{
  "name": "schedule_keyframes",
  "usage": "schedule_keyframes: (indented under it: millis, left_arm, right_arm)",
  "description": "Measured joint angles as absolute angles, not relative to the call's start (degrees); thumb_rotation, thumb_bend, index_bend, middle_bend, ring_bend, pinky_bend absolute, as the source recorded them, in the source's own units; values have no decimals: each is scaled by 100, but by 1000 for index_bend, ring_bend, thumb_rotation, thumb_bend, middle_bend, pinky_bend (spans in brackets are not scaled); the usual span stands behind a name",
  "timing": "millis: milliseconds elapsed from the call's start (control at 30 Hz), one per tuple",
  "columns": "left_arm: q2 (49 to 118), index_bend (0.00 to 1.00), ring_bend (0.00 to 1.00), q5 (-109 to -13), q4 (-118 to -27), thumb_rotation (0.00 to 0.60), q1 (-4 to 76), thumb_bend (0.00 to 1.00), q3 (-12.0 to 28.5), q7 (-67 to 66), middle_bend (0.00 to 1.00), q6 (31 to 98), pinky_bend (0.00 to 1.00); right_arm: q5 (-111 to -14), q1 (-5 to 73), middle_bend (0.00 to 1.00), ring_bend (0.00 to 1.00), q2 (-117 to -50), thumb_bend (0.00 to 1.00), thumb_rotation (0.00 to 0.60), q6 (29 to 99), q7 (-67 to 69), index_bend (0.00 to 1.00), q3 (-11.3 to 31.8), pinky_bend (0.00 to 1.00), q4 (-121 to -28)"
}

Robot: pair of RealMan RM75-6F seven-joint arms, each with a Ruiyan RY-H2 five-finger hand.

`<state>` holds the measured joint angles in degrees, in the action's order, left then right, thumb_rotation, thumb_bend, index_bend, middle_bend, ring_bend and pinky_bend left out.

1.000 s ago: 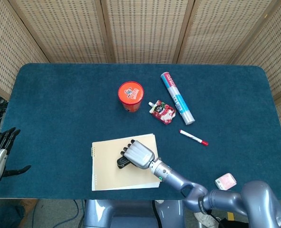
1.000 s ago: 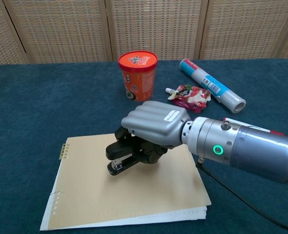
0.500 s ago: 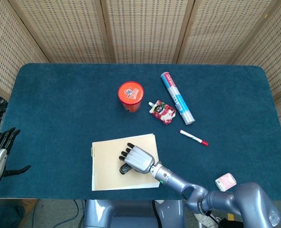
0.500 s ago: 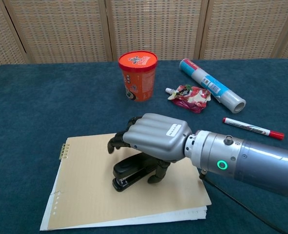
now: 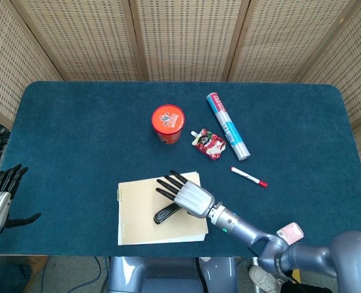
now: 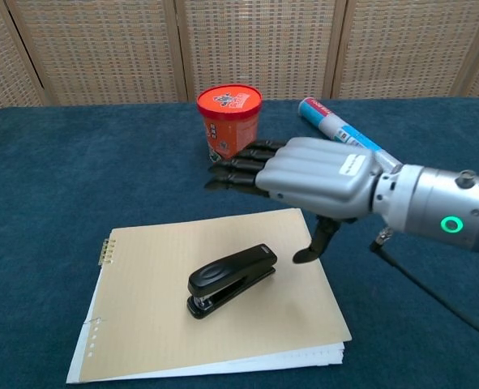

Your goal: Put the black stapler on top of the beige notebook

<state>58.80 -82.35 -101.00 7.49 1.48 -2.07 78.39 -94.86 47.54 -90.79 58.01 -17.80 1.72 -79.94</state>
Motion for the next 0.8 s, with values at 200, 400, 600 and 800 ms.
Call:
schedule_keyframes:
  millis: [200,400,600,800]
  left_arm:
    - [5855,0,0,-8363,-10108,600,742,0,118,-113,0,7881,0]
    - [5930,0,0,-8474,-9930,600,768,0,103,72,0,7879,0]
    - [5929,0,0,-8697,-9882,600,722,0,70,251,0,8076,0]
    - [5863,0,0,-8907,-9883,600,660,0,9,398,0,8242,0]
  right_arm:
    - [-9713,4284,1,16,-7966,0,600,6609,-1941,0,0,0,-8312]
    - [-9474,3343,0,0,-7115,0,600,7686,-1659,0,-109,0,-8473]
    - [-8433,2400,0,0,-6863,0,600,8322,-1401,0,-42,0,-8764]
    - [-8175,1569,0,0,-6809,0,600,8944,-704,0,-101,0,-8755]
